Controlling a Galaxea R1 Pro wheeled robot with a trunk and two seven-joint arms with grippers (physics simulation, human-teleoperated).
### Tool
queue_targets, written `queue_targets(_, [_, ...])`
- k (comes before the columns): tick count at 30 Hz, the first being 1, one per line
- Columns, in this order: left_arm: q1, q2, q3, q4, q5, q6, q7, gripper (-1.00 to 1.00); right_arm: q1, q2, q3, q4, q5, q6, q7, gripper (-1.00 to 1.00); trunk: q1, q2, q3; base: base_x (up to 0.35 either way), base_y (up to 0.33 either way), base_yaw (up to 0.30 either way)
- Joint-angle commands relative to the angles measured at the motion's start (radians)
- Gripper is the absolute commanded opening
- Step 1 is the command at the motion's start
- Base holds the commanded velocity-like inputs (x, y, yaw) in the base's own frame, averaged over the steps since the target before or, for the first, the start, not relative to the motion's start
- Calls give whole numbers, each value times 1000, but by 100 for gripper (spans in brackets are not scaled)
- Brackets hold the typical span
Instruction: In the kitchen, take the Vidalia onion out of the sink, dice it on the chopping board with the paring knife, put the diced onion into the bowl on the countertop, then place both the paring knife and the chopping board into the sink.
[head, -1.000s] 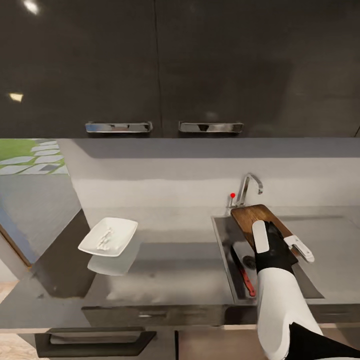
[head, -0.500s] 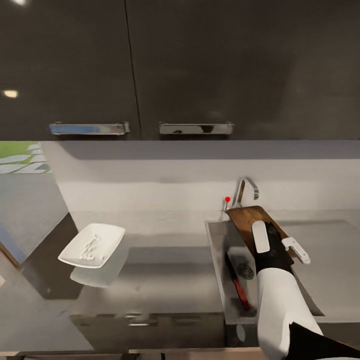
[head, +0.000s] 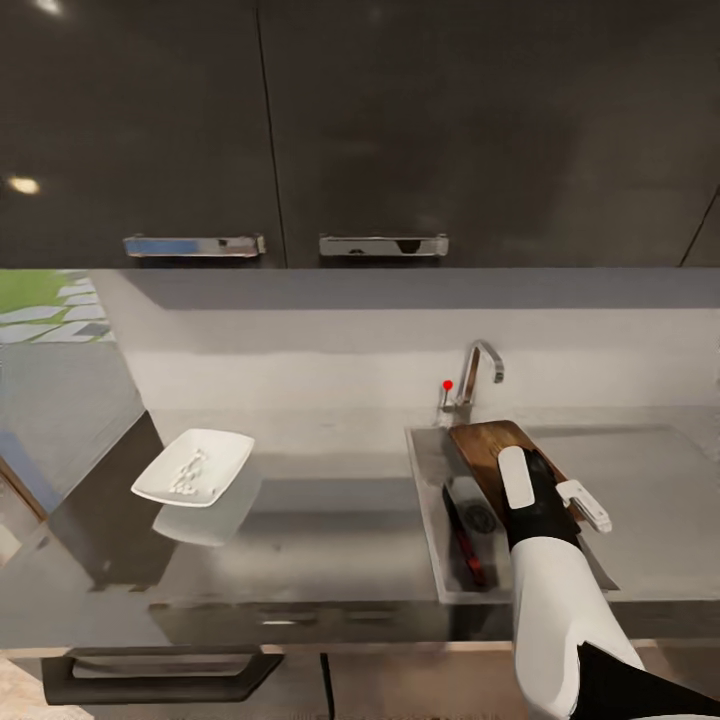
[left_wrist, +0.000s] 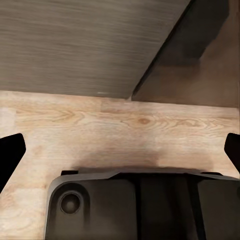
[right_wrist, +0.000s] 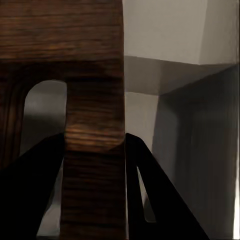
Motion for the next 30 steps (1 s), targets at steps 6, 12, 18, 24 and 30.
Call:
queue_targets(6, [0,-2,6,-1,-6,-3,-6,100,-1,1,-1,1,1,10,8,-100,0,-2,-2,-26,0,0])
queue_targets(12, [0,-1,6,-1,-6,-3,-6,100,-1,1,6,1,1,10,12,-100,0,-2,-2,-1,0,0])
queue_targets(18, [0,0,6,-1,-6,-2,-6,100,-1,1,17,2,1,10,12,-100,0,-2,-2,50,30,0])
queue_targets(24, [0,0,6,-1,-6,-2,-6,100,-1,1,18,14,1,10,12,-100,0,-2,-2,50,37,0])
queue_targets(30, [0,0,6,-1,-6,-3,-6,100,-1,1,18,15,1,10,12,-100,0,-2,-2,2,1,0])
